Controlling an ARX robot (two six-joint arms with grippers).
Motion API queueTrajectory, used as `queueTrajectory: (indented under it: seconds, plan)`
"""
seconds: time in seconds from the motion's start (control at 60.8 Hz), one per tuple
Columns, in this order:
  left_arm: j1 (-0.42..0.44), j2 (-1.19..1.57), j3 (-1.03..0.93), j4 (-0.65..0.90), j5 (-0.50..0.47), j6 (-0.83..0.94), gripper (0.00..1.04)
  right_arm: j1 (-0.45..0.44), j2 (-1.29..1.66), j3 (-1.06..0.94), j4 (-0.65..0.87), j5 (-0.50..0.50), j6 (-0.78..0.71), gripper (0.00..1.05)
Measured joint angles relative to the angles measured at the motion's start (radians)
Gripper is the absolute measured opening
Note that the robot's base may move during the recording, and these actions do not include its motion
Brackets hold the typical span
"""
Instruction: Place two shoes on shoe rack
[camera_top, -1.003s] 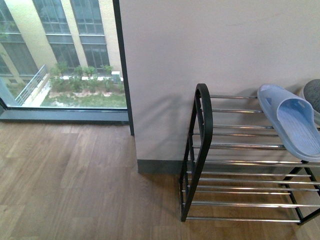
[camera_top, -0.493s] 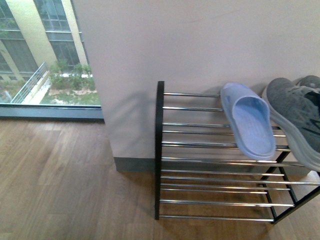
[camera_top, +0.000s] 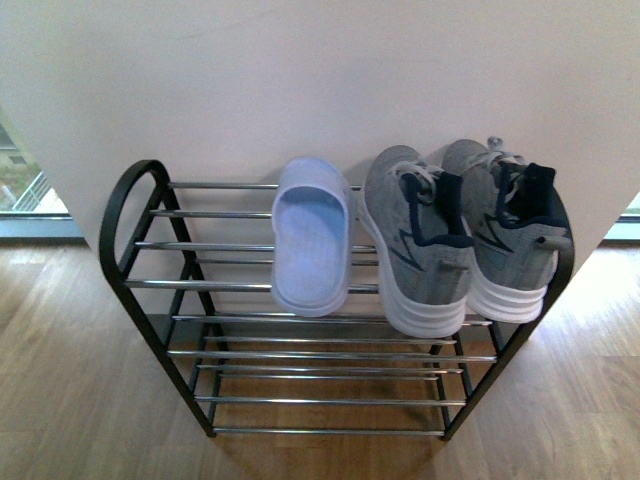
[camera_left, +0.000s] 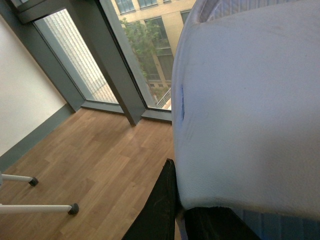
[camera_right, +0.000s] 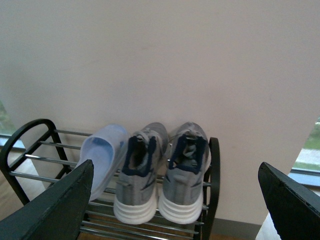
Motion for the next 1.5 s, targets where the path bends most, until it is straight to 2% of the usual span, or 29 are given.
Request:
queueTrajectory:
  seconds: [0.033, 0.132, 0.247, 0.312, 0.345, 0.51, 0.707, 0.97, 1.497]
  plan:
    - [0.0, 0.0, 0.0, -0.003, 0.007, -0.003, 0.02, 0.0, -0.001, 0.0, 0.0, -0.002, 0.0, 0.95]
    - [0.026, 0.032, 0.033, -0.106, 0.143, -0.169, 0.02, 0.0, 0.0, 0.0, 0.0, -0.002, 0.0, 0.95]
    - [0.115, 0.2, 0.129, -0.068, 0.335, -0.401, 0.02, 0.0, 0.0, 0.0, 0.0, -0.005, 0.0, 0.95]
    - [0.16, 0.325, 0.196, -0.022, 0.428, -0.477, 0.02, 0.0, 0.0, 0.0, 0.0, -0.005, 0.0, 0.95]
    - [0.174, 0.39, 0.229, -0.006, 0.481, -0.501, 0.02, 0.0, 0.0, 0.0, 0.0, -0.006, 0.0, 0.95]
    - [0.209, 0.721, 0.366, 0.041, 0.627, -0.517, 0.02, 0.0, 0.0, 0.0, 0.0, -0.006, 0.0, 0.95]
    - [0.219, 0.985, 0.492, 0.041, 0.692, -0.436, 0.02, 0.0, -0.001, 0.0, 0.0, -0.006, 0.0, 0.95]
    - [0.237, 1.195, 0.676, 0.029, 0.718, -0.318, 0.02, 0.0, 0.0, 0.0, 0.0, -0.006, 0.0, 0.95]
    - [0.274, 1.594, 0.97, 0.057, 0.779, -0.192, 0.02, 0.0, 0.0, 0.0, 0.0, -0.006, 0.0, 0.95]
